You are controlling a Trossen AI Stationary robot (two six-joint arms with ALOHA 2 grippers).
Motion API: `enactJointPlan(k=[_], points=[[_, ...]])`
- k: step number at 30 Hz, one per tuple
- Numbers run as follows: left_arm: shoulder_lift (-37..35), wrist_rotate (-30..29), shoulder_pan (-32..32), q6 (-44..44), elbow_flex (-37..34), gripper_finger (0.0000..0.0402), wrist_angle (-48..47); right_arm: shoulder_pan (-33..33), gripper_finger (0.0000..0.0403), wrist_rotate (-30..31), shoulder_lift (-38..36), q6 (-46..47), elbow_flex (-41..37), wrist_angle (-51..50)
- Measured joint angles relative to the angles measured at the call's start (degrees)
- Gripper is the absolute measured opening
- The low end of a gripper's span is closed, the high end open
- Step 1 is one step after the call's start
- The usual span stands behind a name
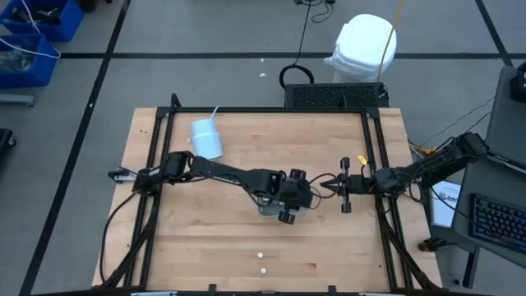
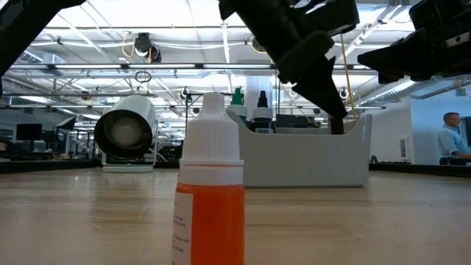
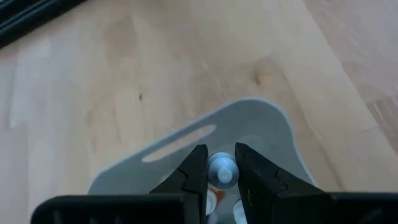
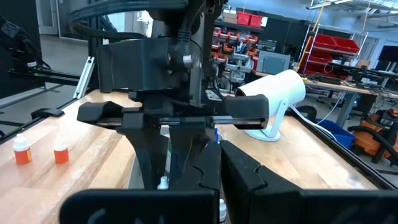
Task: Pick & Place food coloring
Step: Put the small red food coloring bottle into the bin
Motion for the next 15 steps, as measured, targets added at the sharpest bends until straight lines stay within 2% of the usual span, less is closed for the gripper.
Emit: enactJointPlan(k=[15], points=[[2.38,3.61,2.98,-0.63,-0.02,0.0064,1.34,0.00,0.0000,0.09,-0.02,-2.62,-0.01,0.37]])
